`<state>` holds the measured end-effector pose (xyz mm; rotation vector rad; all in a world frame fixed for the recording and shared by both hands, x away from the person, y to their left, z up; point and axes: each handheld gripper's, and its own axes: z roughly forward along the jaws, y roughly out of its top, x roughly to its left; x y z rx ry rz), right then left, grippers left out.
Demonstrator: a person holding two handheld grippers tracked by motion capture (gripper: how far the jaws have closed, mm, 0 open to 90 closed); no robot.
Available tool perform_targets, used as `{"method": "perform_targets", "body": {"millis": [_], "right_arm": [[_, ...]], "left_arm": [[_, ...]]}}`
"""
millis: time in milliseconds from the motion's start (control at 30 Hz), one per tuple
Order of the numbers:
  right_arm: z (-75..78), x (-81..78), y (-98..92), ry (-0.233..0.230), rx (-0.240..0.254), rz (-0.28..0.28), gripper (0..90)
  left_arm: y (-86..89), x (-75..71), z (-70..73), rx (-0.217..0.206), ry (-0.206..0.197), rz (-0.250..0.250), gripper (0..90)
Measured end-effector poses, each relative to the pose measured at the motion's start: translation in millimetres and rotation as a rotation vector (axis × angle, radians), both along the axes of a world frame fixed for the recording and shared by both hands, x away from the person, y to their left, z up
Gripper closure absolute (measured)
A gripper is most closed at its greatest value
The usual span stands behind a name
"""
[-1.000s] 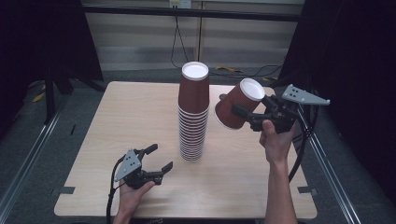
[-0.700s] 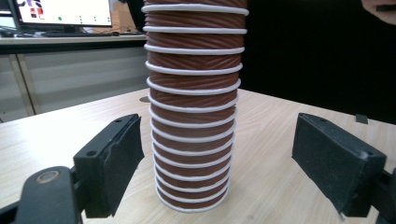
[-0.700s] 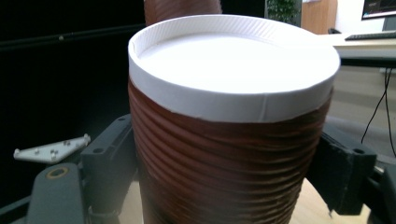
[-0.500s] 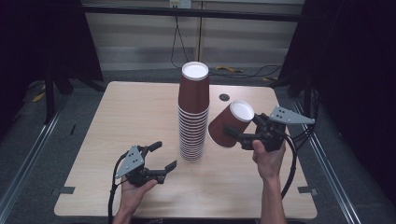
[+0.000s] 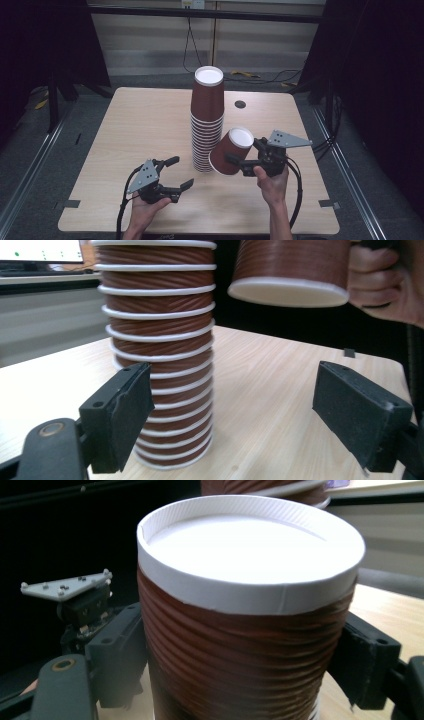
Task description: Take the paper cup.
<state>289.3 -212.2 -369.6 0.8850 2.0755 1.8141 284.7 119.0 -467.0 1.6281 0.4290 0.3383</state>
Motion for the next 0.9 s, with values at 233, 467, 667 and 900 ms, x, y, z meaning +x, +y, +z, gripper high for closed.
{"method": "perform_targets", "body": {"millis": [233,467,667,900], "right_arm": [[-10.2,0.7,12.3,0.009,-0.022,0.039,19.5],[-20.0,-4.2,23.7,0.023,-0.03,0.066,19.5],[-26.5,-5.8,28.5,0.032,-0.013,0.086,19.6],[-31.5,-6.5,33.7,0.044,-0.016,0.102,19.7]], "left_arm": [[-14.2,-2.4,3.2,0.02,-0.016,-0.043,16.0],[-22.3,-4.8,5.8,0.017,-0.042,-0.083,15.4],[-28.0,-7.2,6.9,0.007,-0.045,-0.103,15.5],[-37.8,-9.0,7.8,0.006,-0.068,-0.125,15.0]]}}
